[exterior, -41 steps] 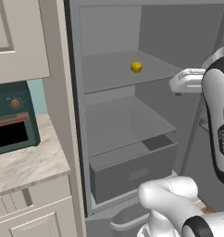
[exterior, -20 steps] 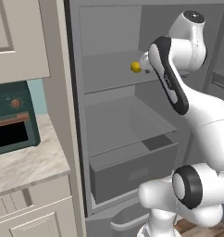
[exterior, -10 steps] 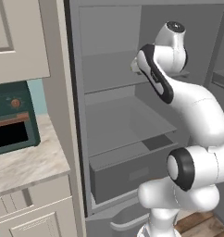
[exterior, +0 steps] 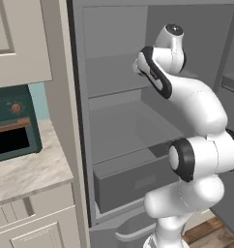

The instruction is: Grab the onion and lemon from the fridge, place them in the blender, close the lid, and turn on the blender to create a marinade.

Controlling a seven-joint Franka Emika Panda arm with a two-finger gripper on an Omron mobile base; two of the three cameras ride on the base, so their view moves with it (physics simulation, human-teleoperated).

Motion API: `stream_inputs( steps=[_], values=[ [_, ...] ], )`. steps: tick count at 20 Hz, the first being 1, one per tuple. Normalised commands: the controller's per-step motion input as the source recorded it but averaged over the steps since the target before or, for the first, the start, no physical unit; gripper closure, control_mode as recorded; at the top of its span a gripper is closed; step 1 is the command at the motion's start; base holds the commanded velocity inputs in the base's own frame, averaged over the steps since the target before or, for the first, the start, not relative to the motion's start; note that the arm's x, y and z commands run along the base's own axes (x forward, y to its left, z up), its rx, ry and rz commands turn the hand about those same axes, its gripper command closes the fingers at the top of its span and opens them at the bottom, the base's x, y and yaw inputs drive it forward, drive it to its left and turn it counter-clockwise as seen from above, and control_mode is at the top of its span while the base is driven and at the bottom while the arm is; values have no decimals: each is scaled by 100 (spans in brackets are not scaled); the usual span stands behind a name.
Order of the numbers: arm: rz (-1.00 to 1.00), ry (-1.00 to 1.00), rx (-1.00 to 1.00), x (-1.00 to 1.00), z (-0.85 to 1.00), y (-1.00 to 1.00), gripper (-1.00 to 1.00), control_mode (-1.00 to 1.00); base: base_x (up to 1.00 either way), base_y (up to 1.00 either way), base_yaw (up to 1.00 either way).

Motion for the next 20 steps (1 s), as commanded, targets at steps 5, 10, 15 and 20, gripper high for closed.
stream_inputs(
  steps=[5,10,15,20],
  values=[
    [0,0,0,55,-13,0,-100,-100,0,0,0],
    [0,1,0,56,-18,0,-100,-100,0,0,0],
    [0,0,0,52,-18,0,-100,-100,0,0,0],
    [0,0,0,29,-15,0,100,-100,0,0,0]
  ],
)
